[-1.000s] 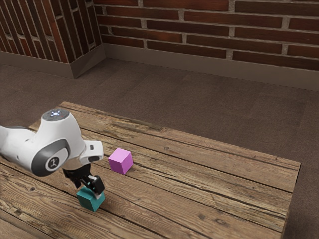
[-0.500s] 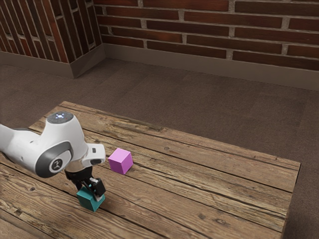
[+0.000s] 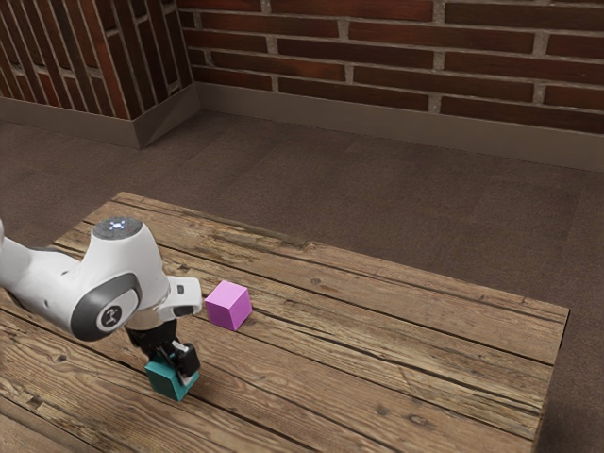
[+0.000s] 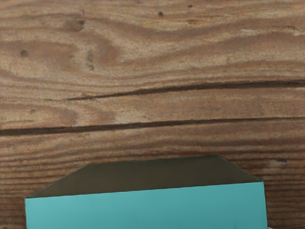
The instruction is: Pick up the blue block with one arm, and put the blue block on the pink block with one arm
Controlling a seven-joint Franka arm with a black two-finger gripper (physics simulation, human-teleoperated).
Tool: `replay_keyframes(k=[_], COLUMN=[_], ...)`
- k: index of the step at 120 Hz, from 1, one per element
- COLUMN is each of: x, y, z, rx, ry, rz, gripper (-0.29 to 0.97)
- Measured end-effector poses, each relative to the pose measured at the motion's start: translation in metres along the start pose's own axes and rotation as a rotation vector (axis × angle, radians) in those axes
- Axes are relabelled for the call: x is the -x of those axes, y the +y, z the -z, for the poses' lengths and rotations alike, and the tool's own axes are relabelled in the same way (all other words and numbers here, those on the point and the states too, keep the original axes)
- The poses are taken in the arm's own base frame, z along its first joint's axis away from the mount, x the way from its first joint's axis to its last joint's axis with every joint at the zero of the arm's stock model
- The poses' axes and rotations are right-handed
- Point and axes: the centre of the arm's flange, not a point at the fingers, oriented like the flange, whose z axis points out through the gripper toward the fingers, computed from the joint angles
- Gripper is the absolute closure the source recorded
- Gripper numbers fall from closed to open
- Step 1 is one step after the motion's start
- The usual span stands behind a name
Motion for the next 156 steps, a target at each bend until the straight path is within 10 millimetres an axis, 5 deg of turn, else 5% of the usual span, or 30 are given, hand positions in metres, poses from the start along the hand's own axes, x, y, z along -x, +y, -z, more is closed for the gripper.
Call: replay_keyframes(k=[18, 90, 118, 141, 156], x=[-0.001, -0.004, -0.023, -0.063, -0.093], y=[0.000, -0.001, -0.004, -0.011, -0.014], z=[0.001, 0.013, 0.056, 0.109, 0.126], rx=[0.001, -0.007, -0.015, -0.024, -0.029], ry=[0.004, 0.031, 0.072, 0.109, 0.098], rz=[0.004, 0.026, 0.044, 0.066, 0.073], gripper=[0.25, 0.38, 0.39, 0.40, 0.40])
